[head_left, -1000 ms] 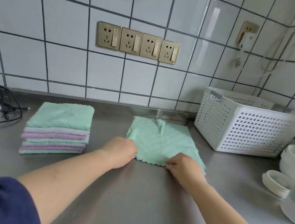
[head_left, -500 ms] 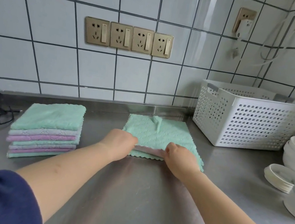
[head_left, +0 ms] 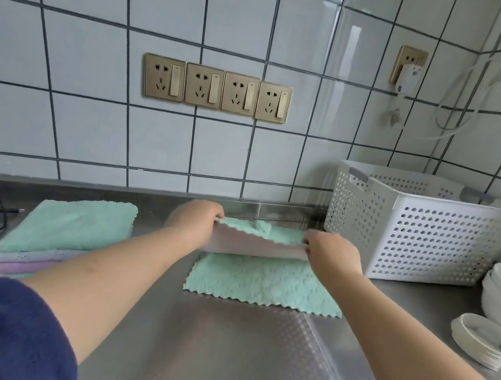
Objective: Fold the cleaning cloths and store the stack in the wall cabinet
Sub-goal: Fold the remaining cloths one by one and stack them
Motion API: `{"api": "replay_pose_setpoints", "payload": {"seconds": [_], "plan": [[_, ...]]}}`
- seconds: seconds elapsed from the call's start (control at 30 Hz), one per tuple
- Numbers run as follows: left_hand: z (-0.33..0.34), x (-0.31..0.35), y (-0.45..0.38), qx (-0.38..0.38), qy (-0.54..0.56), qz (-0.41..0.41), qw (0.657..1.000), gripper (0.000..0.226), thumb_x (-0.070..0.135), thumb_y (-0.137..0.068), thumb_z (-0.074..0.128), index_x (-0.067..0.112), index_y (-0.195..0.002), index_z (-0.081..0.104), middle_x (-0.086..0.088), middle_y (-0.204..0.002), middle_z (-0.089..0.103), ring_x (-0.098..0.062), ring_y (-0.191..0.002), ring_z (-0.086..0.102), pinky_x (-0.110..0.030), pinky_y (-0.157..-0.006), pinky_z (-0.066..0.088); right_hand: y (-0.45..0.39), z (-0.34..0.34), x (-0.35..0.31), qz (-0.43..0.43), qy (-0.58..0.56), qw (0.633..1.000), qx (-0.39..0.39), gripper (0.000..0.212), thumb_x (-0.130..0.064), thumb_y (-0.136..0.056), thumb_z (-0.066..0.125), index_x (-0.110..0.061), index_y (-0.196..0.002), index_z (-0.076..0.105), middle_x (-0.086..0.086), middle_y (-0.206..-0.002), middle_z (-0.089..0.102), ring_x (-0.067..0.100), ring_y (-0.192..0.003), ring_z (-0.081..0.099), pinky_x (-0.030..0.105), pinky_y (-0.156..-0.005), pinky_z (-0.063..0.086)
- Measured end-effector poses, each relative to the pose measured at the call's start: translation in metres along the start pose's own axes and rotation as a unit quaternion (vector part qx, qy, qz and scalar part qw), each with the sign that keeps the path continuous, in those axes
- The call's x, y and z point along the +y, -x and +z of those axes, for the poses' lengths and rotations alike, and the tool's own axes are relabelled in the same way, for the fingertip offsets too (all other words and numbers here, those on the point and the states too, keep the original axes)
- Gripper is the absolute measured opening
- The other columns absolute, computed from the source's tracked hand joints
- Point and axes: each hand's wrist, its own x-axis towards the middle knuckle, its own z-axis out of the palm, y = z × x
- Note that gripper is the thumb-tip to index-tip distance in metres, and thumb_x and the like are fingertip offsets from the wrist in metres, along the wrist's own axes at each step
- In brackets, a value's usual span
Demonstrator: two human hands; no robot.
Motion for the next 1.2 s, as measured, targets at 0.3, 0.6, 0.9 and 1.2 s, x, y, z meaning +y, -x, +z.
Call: {"api": "replay_pose_setpoints", "payload": {"seconds": [0.3, 0.6, 0.9, 1.2], "plan": [[-0.081, 0.002, 0.012, 0.189, 0.16, 0.048, 0.968, 0.033, 0.009, -0.088, 0.045, 0.019, -0.118, 0.057, -0.003, -0.117, 0.06, -0.022, -0.105, 0.058, -0.033, -0.087, 0.046, -0.006, -0.102, 0.002, 0.002, -0.109, 0.978, 0.178, 0.028, -0.011, -0.088, 0.051, -0.022, -0.112, 0.062, 0.008, -0.1, 0.069, 0.031, -0.088, 0.061, 0.031, -0.062, 0.044], [-0.08, -0.028, 0.14, -0.074, 0.155, 0.112, 0.979, 0.01, 0.036, -0.065, 0.042, 0.04, -0.068, 0.051, 0.015, -0.077, 0.06, 0.001, -0.072, 0.052, -0.011, -0.063, 0.034, 0.112, -0.089, -0.009, -0.072, -0.13, 0.977, -0.151, 0.013, -0.022, -0.089, 0.053, -0.023, -0.085, 0.065, 0.0, -0.082, 0.066, 0.019, -0.076, 0.059, 0.024, -0.066, 0.048], [-0.059, -0.04, 0.226, -0.252, 0.104, 0.096, 0.957, 0.021, 0.033, -0.069, 0.046, 0.021, -0.059, 0.032, 0.008, -0.062, 0.031, -0.008, -0.062, 0.029, -0.026, -0.06, 0.023, 0.187, -0.062, -0.02, -0.084, -0.097, 0.939, -0.318, 0.017, -0.03, -0.09, 0.051, -0.026, -0.074, 0.051, -0.009, -0.078, 0.053, 0.011, -0.071, 0.047, 0.021, -0.062, 0.039], [-0.075, -0.048, 0.248, -0.412, 0.25, -0.02, 0.876, 0.026, 0.028, -0.085, 0.065, 0.024, -0.065, 0.049, 0.01, -0.055, 0.034, -0.004, -0.046, 0.032, -0.015, -0.044, 0.027, 0.205, -0.068, -0.009, 0.04, -0.293, 0.841, -0.452, 0.007, -0.027, -0.087, 0.066, -0.02, -0.087, 0.067, -0.007, -0.081, 0.065, 0.005, -0.068, 0.063, 0.016, -0.062, 0.053]]}}
